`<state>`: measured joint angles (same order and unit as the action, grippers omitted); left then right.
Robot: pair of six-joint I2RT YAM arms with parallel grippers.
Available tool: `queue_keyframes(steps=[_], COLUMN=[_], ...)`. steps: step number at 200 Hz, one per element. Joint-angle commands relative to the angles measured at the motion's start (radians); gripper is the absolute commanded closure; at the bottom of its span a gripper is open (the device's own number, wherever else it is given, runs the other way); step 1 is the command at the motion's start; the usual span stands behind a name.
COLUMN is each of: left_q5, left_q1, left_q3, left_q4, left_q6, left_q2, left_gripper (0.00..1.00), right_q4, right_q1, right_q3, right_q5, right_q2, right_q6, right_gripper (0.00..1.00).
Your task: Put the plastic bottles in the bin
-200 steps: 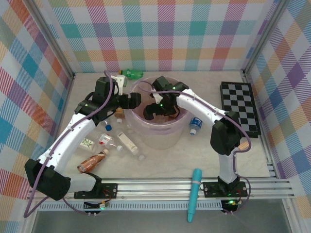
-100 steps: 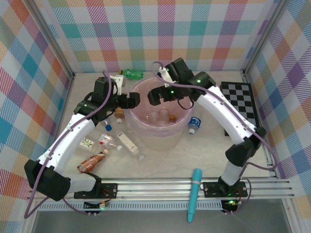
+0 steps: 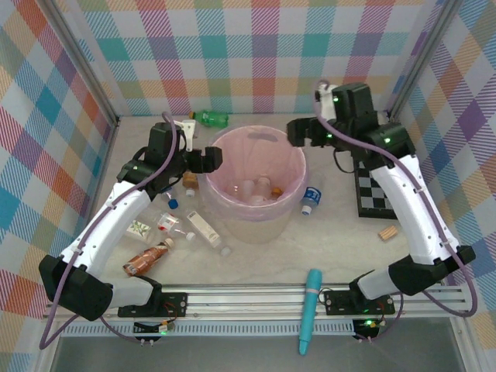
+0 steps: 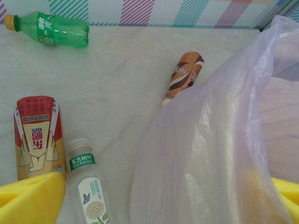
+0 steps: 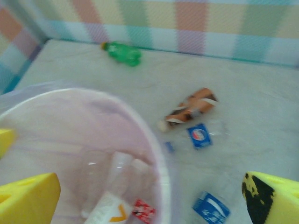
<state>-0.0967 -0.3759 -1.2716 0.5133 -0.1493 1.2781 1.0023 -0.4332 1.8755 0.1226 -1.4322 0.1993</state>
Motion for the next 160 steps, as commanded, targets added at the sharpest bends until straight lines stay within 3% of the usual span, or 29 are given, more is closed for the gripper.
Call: queue_keyframes(steps=[1, 62, 160], left_q5=[0.0, -0.001, 0.002], left_q1=[0.017, 0.019, 0.02], left_q3=[0.023, 0.023, 0.022], left_q4=[0.034, 0.04, 0.04], left_q6=[0.013, 0.016, 0.017], left_q2=[-0.02, -0.021, -0.025], left_gripper=[0.08, 0.08, 0.08], right_q4=[0.024, -0.019, -0.187], right_q1=[0.097, 0.315, 0.313], right_q3=[-0.052, -0.246, -0.561], right_q5=[-0.033, -0.163, -0.258], right_q2=[0.024, -0.022, -0.205], right_q6=[0.056, 0.152, 0.208], right_gripper=[0.01, 0.0, 0.0])
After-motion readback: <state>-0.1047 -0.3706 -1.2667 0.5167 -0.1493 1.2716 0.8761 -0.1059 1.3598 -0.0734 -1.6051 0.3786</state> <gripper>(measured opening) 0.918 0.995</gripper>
